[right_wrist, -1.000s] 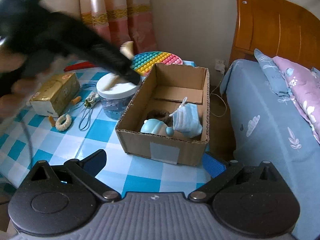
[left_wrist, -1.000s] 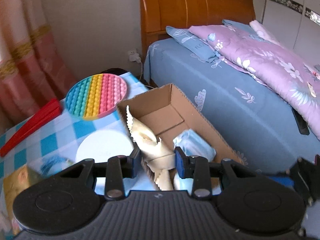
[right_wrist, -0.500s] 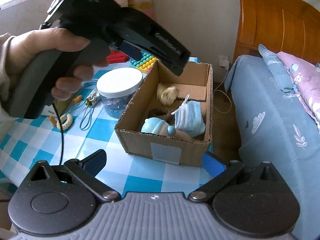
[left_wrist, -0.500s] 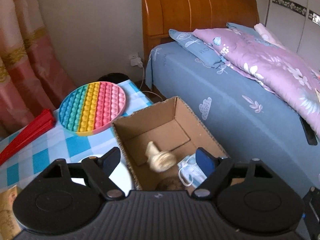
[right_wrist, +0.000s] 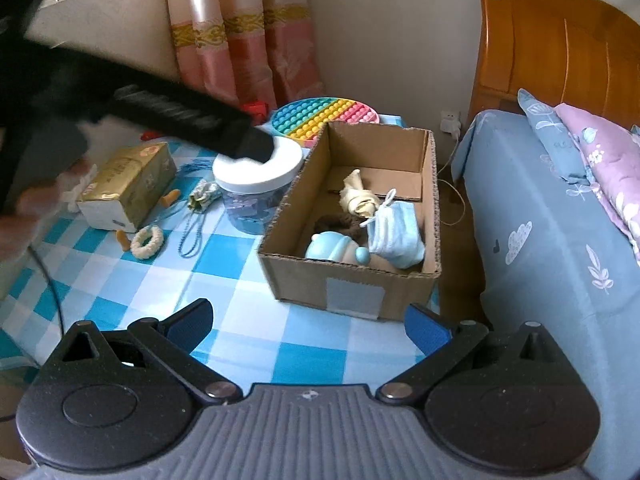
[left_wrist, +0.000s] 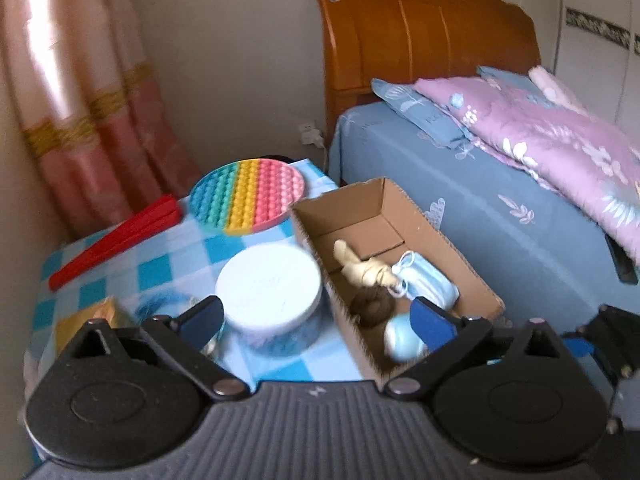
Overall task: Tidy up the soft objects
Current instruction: 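Withdraw both tools from the box back over the table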
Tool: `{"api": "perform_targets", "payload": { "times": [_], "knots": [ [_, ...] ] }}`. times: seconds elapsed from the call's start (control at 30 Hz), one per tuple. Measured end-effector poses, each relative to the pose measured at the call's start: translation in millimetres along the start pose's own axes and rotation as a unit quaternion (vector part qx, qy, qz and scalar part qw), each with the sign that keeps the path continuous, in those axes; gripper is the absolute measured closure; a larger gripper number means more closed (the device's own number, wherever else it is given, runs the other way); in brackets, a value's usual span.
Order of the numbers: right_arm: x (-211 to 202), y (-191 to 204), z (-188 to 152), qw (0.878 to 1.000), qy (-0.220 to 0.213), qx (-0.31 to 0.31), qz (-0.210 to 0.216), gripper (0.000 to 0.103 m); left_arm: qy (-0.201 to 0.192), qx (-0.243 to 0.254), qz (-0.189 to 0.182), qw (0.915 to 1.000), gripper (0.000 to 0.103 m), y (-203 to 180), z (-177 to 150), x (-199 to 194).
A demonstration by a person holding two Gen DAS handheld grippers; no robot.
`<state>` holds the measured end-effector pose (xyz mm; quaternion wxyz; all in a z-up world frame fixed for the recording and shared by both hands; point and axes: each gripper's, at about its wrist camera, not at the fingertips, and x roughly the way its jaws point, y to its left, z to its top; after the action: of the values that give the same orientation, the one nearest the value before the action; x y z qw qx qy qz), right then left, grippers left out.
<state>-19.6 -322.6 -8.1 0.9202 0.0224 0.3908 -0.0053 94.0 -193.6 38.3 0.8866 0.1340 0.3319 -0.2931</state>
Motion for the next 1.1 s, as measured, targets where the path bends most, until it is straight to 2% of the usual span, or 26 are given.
{"api": "perform_targets", "payload": {
  "times": [0.33,0.5,0.73,0.93,1.1],
  "knots": [
    [-13,24,-2,1.000,-0.013,-0.009,0.005,0.000,-0.028,-0.078,0.075,0.9938,0.001,36,-65,-49],
    [-6,38,-3,0.999,-0.020,-0.012,0.029,0.000,-0.019,-0.133,0.086,0.9872,0.001,64,-91,-52],
    [20,78,-6,0.997,0.004,-0.065,0.040,0.000,-0.011,-0.150,0.126,0.9806,0.001,94,-118,-55],
    [45,108,-11,0.992,0.020,-0.115,0.048,0.000,0.001,-0.176,0.122,0.9769,0.001,115,-136,-45],
    [63,120,-11,0.989,0.031,-0.137,0.052,0.000,0.013,-0.174,0.137,0.9750,0.001,126,-146,-36]
  ]
}}
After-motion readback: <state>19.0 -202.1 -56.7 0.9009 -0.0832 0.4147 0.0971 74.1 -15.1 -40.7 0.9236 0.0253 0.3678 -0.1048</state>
